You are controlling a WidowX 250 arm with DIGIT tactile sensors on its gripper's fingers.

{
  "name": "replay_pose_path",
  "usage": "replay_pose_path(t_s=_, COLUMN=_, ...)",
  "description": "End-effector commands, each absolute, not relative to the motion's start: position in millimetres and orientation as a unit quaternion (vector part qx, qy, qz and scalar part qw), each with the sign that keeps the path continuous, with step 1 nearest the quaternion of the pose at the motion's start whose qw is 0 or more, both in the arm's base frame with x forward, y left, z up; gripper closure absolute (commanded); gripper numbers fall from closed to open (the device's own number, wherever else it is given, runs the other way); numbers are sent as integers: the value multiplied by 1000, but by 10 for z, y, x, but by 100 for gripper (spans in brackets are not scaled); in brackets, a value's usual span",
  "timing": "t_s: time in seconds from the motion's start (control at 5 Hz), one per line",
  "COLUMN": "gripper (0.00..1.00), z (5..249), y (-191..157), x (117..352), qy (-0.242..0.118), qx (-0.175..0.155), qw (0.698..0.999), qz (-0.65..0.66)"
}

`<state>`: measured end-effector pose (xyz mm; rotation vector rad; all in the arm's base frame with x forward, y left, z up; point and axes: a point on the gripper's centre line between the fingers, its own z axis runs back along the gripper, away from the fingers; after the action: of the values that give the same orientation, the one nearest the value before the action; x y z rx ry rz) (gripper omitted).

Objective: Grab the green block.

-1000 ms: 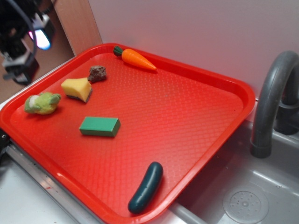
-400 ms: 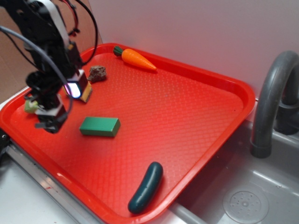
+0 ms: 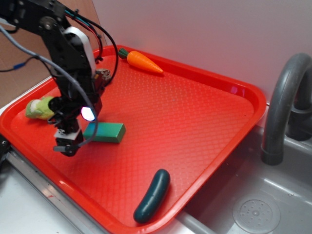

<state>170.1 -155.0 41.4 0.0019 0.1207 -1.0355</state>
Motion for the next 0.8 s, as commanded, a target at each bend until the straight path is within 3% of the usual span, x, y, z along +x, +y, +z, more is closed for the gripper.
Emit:
replay_pose_path(t_s=0.0, gripper=0, z=373, y=-1594, x=1846, qy=44, qx=10, qw=871, qz=-488)
replay_pose_path(t_s=0.2, gripper=0, z=283, y=-1618, x=1833, qy=57, qx=21, qw=869, qz=-491)
replay_pose_path(t_s=0.4, gripper=100, z=257, y=-1622, x=1779, qy=60, qx=31, qw=868, qz=-492)
replay_pose_path(t_s=0.6, gripper=100, z=198, y=-1578, x=1716, qy=66, qx=36, qw=873, qz=-482)
